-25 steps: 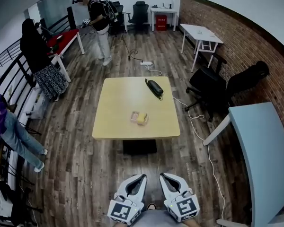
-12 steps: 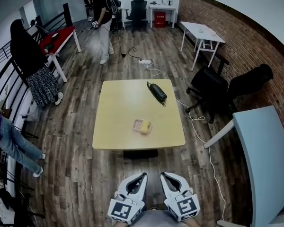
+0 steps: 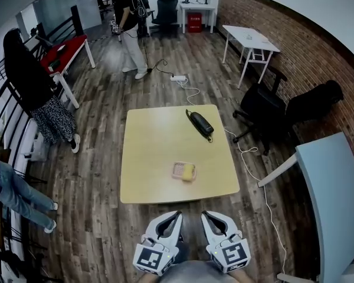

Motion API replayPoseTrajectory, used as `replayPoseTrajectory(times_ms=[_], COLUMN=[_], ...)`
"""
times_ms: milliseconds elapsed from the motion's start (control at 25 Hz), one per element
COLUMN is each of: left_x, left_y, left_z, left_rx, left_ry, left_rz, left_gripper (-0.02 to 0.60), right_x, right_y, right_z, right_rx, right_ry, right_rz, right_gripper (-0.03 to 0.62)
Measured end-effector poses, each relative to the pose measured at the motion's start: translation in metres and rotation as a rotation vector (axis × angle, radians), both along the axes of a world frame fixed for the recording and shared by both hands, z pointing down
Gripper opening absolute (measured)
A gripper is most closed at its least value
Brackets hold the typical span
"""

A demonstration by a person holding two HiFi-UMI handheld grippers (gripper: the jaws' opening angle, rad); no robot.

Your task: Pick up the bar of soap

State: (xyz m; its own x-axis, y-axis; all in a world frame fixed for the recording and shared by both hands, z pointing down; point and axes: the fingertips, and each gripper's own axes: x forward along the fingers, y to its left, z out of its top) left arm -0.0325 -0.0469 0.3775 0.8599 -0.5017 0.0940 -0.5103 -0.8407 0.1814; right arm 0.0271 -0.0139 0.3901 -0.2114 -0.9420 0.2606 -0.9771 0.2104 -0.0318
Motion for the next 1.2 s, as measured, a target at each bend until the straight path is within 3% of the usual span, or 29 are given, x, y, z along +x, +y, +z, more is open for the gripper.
replayPoseTrajectory(times_ms=[480, 880, 1200], left_x=[0.004, 0.039, 0.085], left_y=[-0.048, -0.074, -0.092], left_z=[0.024, 0.075, 0.118], left_rx=[-0.01, -0.16, -0.239], left_ry=[-0.057, -0.095, -0.197], left_rz=[0.017, 0.007, 0.032], left_gripper=[0.0, 0.0, 0.0], right_x=[0.031, 0.063, 0.087], right_y=[-0.031, -0.084, -0.154], right_z=[0.01, 0.036, 0.089], right_rx=[-0.044, -0.062, -0.14], right_ry=[0.048, 0.041, 0.055], right_rz=[0.116, 0.04, -0.097], right_gripper=[0.003, 0.003, 0.003])
